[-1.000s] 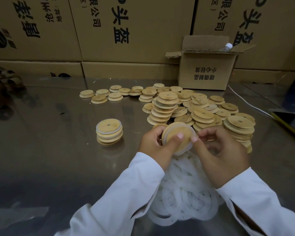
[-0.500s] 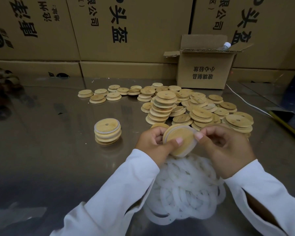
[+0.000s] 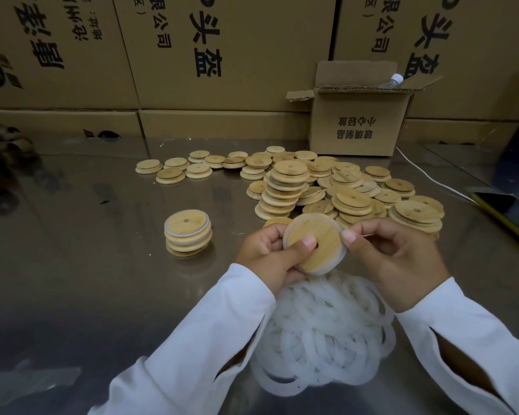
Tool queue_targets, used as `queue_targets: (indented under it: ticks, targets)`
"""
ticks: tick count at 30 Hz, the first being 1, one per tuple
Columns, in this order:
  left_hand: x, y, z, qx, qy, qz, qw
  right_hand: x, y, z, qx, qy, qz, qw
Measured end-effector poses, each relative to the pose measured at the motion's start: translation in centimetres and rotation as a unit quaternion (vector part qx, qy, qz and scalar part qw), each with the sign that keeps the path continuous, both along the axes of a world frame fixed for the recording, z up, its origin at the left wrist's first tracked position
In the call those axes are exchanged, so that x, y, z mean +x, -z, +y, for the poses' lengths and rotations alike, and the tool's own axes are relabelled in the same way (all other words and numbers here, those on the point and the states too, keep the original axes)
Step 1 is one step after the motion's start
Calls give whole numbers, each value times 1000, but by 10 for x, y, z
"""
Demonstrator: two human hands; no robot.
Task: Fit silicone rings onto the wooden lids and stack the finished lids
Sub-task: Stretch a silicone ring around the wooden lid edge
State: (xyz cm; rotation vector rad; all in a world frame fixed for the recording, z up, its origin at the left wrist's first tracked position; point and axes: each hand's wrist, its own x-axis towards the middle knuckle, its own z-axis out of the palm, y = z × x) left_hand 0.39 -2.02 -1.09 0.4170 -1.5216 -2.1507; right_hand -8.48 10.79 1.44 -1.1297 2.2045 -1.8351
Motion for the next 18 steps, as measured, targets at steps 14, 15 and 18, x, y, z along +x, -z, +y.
queue_targets:
  ticks: [14, 15, 18]
  targets:
    - [-3, -1, 4, 15, -39, 20, 999, 9, 9, -4, -27, 64, 23, 997]
    - [-3, -1, 4, 10, -35, 19, 999, 10, 9, -4, -24, 68, 37, 997]
    - [-2, 0, 4, -28, -27, 4, 999, 9, 9, -3, -11, 78, 84, 993]
